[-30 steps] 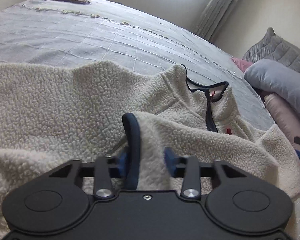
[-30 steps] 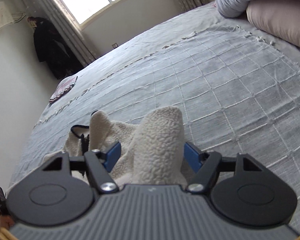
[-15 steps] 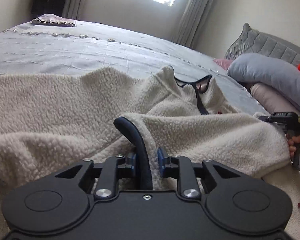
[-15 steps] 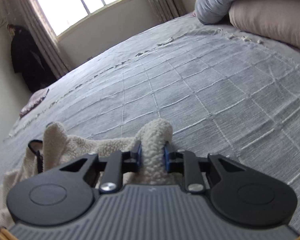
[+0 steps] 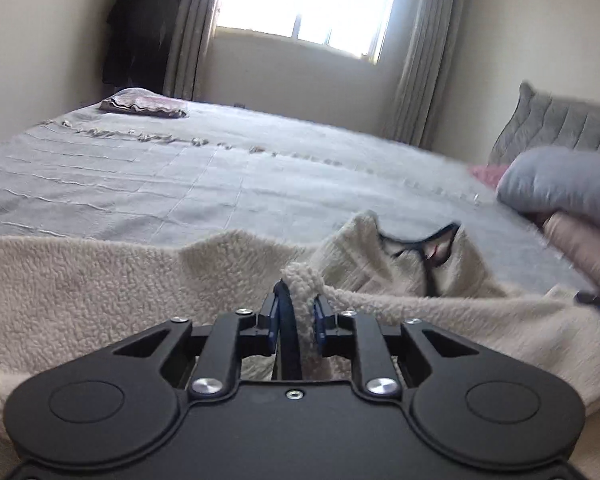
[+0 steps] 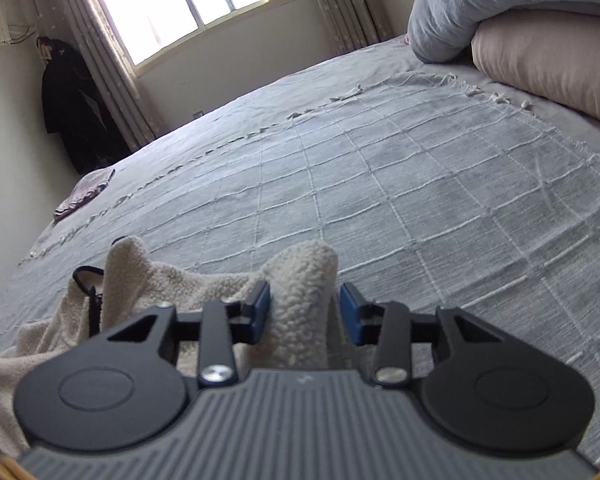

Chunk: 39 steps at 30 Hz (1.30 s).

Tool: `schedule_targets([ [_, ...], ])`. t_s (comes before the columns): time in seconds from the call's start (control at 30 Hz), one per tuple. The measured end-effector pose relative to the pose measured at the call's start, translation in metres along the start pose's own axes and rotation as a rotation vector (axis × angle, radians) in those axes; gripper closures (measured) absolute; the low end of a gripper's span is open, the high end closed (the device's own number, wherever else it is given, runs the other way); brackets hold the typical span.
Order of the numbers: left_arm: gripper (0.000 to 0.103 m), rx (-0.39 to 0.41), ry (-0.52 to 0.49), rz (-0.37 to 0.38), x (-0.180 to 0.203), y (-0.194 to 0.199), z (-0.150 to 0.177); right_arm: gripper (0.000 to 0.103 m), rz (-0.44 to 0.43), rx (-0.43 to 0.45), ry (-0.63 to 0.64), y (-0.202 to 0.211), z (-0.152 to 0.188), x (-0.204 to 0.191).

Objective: Fold large clothes

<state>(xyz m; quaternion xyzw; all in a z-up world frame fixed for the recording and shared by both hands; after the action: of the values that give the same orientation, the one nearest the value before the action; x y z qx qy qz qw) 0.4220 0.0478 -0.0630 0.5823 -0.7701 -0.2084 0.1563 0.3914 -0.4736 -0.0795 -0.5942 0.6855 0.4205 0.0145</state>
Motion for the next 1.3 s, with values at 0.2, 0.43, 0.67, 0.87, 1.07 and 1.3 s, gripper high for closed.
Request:
schedule_targets([
  [0.2,0.052,0.066,-0.105,-0.135,0.011,0.027,0.000,0.053,-0.071,-0.014,0.063,0.045,0.004,0.001],
  [0.43,0.051,0.069,-0.156,0.107,0.061,0.027,0.004,0.057,-0.100,-0.147,0.107,0.066,0.036,0.014],
  [0.67,0.050,-0.039,-0.268,0.162,0.084,0.014,0.043,0.063,0.035,-0.137,0.200,0.068,0.072,0.034],
  [0.87,0.046,-0.005,-0.284,0.165,0.079,0.014,0.021,0.059,0.029,-0.067,0.321,0.071,0.037,-0.015],
  [1.07,0.045,0.003,-0.234,0.175,0.075,-0.011,0.023,0.046,0.016,-0.080,0.190,-0.003,0.000,-0.035],
  [1.3,0.043,-0.003,-0.205,0.199,0.069,-0.018,0.034,0.084,0.112,-0.038,0.094,-0.055,0.013,-0.009],
])
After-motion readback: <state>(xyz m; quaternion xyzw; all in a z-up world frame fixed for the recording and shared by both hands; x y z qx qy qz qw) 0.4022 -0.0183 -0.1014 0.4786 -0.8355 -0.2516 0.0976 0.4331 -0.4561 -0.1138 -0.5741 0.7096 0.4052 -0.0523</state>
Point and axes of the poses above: each gripper's, at about its wrist camera, not at the fingertips, and y roughly against the way its jaws point, x to its right, z to its underside, the point moved 3 cm from there along -y, roughly the way its jaws point, and after that the axes turned 11 degrees about -y, right-handed, at the moved point
